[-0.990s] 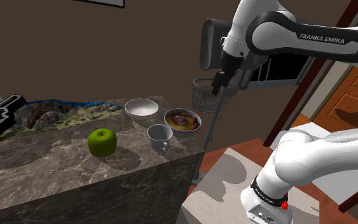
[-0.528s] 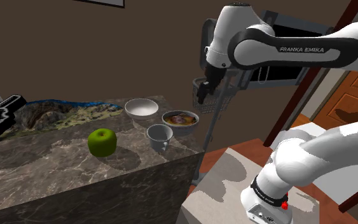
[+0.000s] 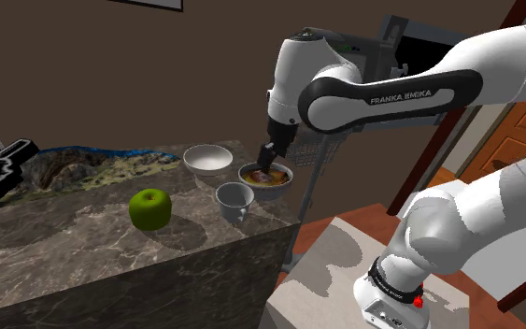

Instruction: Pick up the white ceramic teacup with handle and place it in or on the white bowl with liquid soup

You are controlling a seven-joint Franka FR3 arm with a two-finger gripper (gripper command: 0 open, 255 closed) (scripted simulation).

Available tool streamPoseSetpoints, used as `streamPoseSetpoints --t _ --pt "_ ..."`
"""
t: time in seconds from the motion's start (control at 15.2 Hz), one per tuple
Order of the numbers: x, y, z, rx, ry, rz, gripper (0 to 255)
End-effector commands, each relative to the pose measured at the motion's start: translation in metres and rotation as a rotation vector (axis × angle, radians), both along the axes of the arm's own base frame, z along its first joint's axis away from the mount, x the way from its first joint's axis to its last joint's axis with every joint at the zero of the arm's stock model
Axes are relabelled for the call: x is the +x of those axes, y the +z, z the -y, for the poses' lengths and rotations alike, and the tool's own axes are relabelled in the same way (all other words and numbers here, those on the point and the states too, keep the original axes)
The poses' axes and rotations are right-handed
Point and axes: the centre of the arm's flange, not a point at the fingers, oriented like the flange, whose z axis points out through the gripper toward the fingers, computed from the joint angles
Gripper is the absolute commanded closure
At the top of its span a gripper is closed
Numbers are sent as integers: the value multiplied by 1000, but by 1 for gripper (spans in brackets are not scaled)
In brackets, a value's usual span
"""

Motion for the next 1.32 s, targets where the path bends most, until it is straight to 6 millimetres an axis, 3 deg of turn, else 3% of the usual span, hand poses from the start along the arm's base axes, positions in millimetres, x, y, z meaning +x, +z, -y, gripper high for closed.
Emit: streamPoseSetpoints --t 0.0,0.73,1.25 --pt "10 -18 -20 -5 14 0 0" --pt "56 -108 -128 -38 89 -6 0" --pt "62 -147 -121 -38 90 -6 0"
